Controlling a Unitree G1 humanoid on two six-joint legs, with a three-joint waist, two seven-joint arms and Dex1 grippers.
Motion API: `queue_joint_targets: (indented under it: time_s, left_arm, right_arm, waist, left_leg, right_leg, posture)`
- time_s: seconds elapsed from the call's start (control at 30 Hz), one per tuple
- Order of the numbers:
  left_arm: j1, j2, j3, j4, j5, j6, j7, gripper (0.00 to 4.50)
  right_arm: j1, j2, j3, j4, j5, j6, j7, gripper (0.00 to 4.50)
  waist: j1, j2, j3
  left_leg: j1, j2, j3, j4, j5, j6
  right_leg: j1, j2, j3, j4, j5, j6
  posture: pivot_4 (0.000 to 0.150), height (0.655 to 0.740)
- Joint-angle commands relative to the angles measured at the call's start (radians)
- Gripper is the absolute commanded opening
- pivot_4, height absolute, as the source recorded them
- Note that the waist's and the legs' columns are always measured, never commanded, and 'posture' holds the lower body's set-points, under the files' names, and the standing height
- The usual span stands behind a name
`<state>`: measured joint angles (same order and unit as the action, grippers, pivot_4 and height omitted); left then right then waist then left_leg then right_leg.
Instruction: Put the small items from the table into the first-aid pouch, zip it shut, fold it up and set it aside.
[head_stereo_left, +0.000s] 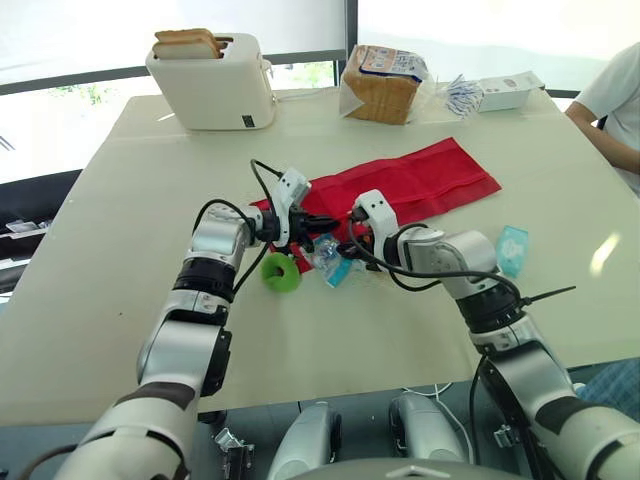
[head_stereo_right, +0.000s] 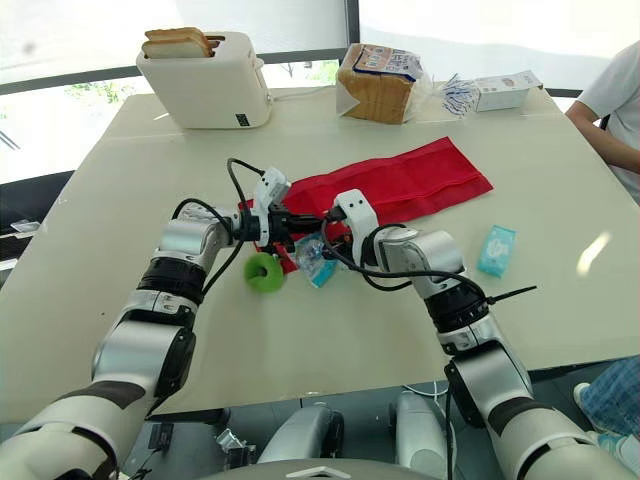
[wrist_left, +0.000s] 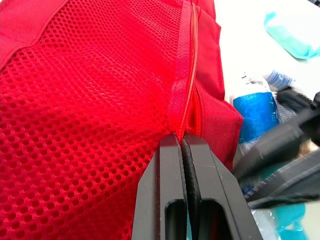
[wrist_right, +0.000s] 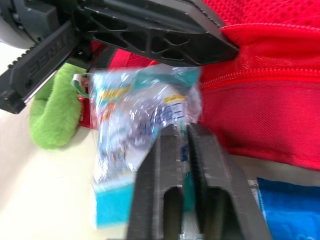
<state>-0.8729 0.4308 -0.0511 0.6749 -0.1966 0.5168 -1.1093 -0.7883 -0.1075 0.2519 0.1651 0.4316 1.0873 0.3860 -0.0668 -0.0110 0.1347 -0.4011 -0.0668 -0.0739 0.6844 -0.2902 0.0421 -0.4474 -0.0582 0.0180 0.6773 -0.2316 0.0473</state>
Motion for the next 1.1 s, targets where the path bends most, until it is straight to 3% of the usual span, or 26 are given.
queue_joint_targets:
  time_s: [0.03,0.23,0.6,0.77,0.93,1.1]
  left_arm:
    - [-0.008,0.001,0.03,-0.044,-0.034,-0.018,-0.006,0.0]
    - [-0.001,0.007,0.046,-0.041,-0.054,-0.01,-0.015,0.0]
    - [-0.019,0.014,0.056,-0.008,-0.078,0.034,-0.024,0.0]
    - [-0.025,0.017,0.05,-0.016,-0.081,0.072,-0.025,0.0]
    - [-0.026,0.023,0.045,-0.027,-0.078,0.099,-0.027,0.0]
    - [-0.036,0.022,0.048,-0.025,-0.076,0.105,-0.021,0.0]
  right_arm:
    - [-0.005,0.023,-0.029,0.008,0.004,0.024,0.006,0.07]
    - [-0.001,0.09,-0.255,-0.011,0.07,0.127,-0.085,0.07]
    - [-0.014,0.147,-0.41,-0.047,0.102,0.21,-0.19,0.07]
    - [-0.068,0.256,-0.524,0.005,0.122,0.161,-0.281,0.07]
    - [-0.103,0.311,-0.545,0.041,0.135,0.108,-0.323,0.07]
    - [-0.076,0.262,-0.426,0.051,0.111,0.069,-0.253,0.07]
  waist:
    - [0.0,0.0,0.0]
    - [0.001,0.0,0.0]
    - [0.0,0.0,0.0]
    - [-0.002,0.0,0.0]
    - [-0.002,0.0,0.0]
    - [-0.006,0.001,0.0]
  left_leg:
    - [0.0,0.0,0.0,0.0,0.0,0.0]
    - [0.0,0.0,0.0,0.0,0.0,0.0]
    - [0.0,0.0,0.0,0.0,0.0,0.0]
    - [0.0,0.0,0.0,0.0,0.0,0.0]
    - [0.0,0.0,0.0,0.0,0.0,0.0]
    - [0.0,0.0,0.0,-0.001,0.0,0.0]
  right_leg:
    - [0.0,0.0,0.0,0.0,0.0,0.0]
    - [0.0,0.0,0.0,0.0,0.0,0.0]
    - [0.0,-0.001,0.0,0.0,0.0,0.0]
    - [0.0,-0.001,0.0,0.0,0.0,0.0]
    - [0.0,-0.001,0.0,0.0,0.0,0.0]
    - [-0.001,0.0,0.0,0.001,0.0,0.0]
  posture:
    - [0.15,0.74]
    - [0.15,0.74]
    - [0.15,0.74]
    - [0.15,0.74]
    - [0.15,0.74]
    - [0.15,0.74]
